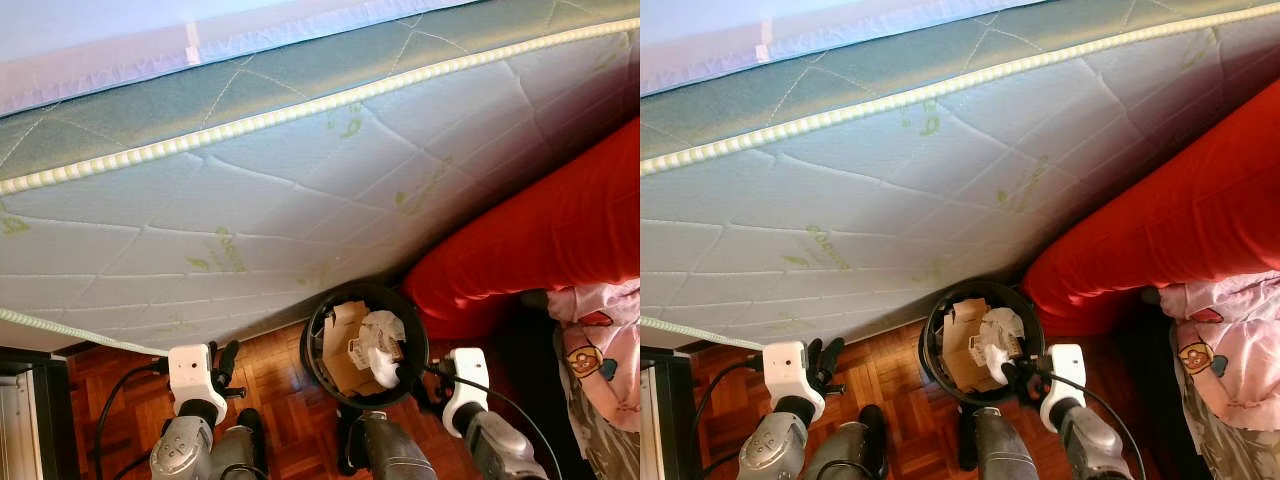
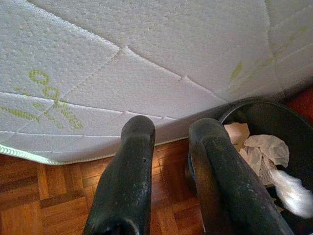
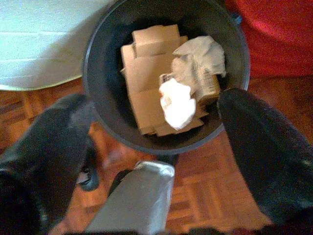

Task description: Clean up the room

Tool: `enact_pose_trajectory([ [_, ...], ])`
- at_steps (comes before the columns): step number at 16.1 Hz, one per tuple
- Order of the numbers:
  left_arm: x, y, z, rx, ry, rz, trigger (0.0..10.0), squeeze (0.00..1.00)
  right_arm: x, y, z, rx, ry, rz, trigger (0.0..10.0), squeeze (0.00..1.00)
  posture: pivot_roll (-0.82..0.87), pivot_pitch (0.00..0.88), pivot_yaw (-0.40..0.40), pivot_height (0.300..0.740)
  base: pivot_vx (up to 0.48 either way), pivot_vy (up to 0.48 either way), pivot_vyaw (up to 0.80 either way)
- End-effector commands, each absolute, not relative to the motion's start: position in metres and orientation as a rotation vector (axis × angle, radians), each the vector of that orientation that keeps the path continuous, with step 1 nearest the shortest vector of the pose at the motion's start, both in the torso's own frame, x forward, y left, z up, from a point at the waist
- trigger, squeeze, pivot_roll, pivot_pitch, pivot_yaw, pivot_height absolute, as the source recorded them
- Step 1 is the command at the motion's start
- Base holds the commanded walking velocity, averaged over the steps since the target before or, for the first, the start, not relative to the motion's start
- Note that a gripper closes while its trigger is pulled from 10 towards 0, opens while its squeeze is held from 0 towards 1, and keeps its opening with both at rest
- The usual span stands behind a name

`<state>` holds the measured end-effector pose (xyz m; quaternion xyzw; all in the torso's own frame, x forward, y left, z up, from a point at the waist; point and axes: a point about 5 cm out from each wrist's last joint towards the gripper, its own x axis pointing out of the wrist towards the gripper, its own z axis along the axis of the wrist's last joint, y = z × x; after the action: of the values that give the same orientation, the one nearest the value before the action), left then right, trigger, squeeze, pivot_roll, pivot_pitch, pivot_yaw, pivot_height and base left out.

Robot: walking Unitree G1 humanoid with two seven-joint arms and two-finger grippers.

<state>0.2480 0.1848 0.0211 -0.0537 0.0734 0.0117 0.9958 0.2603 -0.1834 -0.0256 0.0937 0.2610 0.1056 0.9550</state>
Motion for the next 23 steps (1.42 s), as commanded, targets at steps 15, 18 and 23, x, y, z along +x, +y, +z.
enact_pose_trajectory([
  [15,0.211,0.214,-0.046,-0.071,0.537,0.082,10.0,0.0,0.247,-0.2,-0.039,0.17,0.609,-0.042,10.0,0.0,0.1,0.171,-0.06,0.74,0.0,0.0,0.0],
  [18,0.208,0.222,-0.052,-0.06,0.604,0.109,10.0,0.0,0.238,-0.202,-0.045,0.189,0.639,-0.077,10.0,0.0,0.1,0.101,-0.052,0.74,0.0,0.0,0.0],
  [23,0.216,0.222,-0.052,-0.052,0.653,0.121,10.0,0.0,0.217,-0.197,-0.061,0.236,0.726,-0.088,10.0,0.0,0.08,0.0,-0.04,0.74,0.0,0.0,0.0],
])
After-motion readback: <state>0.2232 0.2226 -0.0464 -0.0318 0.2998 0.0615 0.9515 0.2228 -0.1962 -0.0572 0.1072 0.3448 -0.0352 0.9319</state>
